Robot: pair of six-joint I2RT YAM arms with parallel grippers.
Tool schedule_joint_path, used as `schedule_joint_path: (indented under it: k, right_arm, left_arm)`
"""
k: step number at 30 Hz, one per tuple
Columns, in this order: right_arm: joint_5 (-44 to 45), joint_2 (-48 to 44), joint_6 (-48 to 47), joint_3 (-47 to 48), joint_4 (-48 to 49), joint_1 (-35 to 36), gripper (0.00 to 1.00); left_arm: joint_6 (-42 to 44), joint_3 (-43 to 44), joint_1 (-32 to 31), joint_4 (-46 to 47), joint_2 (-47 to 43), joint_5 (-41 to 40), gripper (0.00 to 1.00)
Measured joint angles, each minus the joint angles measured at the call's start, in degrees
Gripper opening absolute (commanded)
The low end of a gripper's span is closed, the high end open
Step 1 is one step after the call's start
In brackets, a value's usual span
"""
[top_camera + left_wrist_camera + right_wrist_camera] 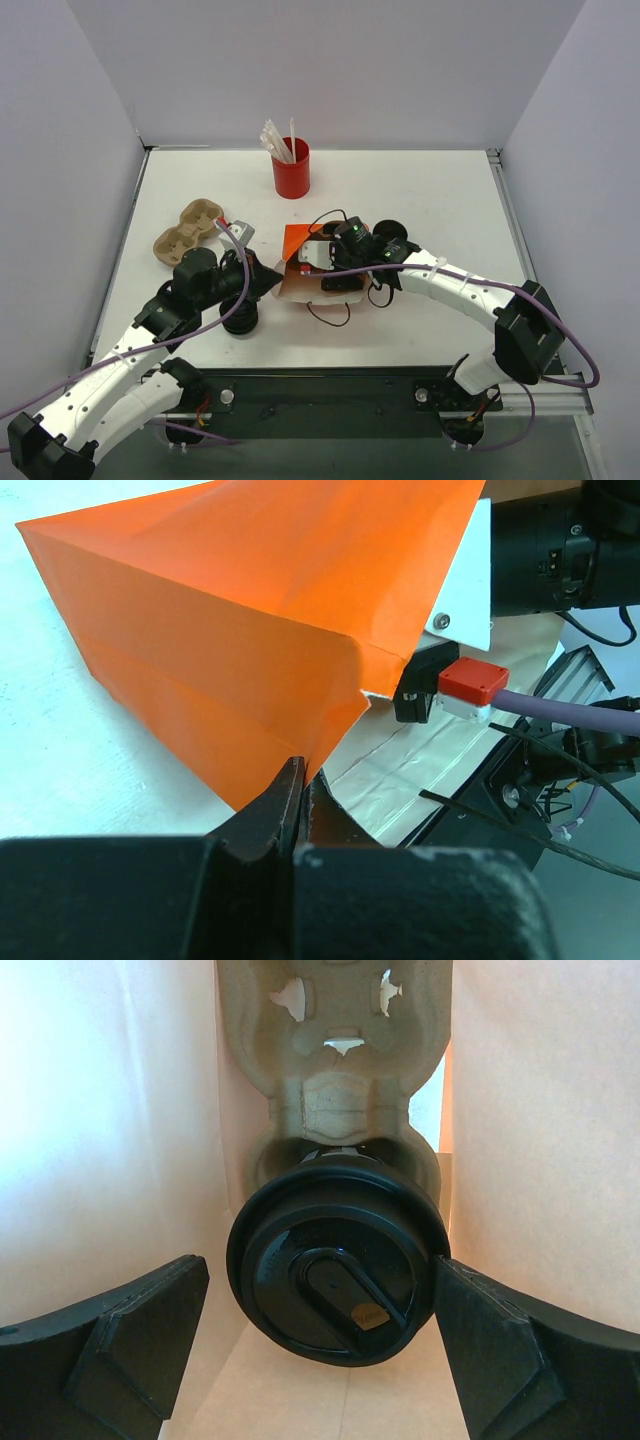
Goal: Pack the takeout coffee
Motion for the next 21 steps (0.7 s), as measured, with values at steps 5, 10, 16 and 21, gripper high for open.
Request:
schedule_joint_path:
  k: [5, 10, 16, 21]
  right_arm:
    - [0.39, -0.02, 0.79, 0.11, 0.0, -0.02, 0.79]
    - [0.57, -0.02, 1.81, 0.63, -0.17, -0.09, 1.0]
    - [0.35, -0.02, 2.73, 1.99, -2.01, -0.04, 1.0]
    - [-0.07, -0.02, 3.3, 3.98, -3.15, -0.07, 0.91]
  left_arm:
    - [0.2, 0.57, 0.0, -0.66, 0.5, -0.2, 0.0]
    - [0.22, 1.7, 0.0, -1.66, 1.27, -0.57, 0.0]
    - [0.11, 3.91, 0.0, -3.17, 2.38, -1.38, 0.0]
    - [0.11, 5.14, 0.0, -4.33, 2.95, -1.86, 0.0]
